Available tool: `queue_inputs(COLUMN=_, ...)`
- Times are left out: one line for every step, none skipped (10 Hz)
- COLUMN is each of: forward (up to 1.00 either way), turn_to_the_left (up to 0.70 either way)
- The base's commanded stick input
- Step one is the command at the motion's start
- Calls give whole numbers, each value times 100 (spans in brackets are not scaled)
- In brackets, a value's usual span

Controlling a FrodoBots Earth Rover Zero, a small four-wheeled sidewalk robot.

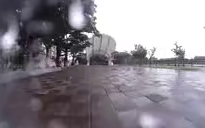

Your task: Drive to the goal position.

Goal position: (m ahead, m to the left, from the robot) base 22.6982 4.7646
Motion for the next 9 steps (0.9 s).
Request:
queue_inputs(forward=100, turn_to_the_left=0)
queue_inputs(forward=100, turn_to_the_left=0)
queue_inputs(forward=100, turn_to_the_left=0)
queue_inputs(forward=100, turn_to_the_left=0)
queue_inputs(forward=100, turn_to_the_left=0)
queue_inputs(forward=100, turn_to_the_left=0)
queue_inputs(forward=100, turn_to_the_left=0)
queue_inputs(forward=100, turn_to_the_left=0)
queue_inputs(forward=100, turn_to_the_left=0)
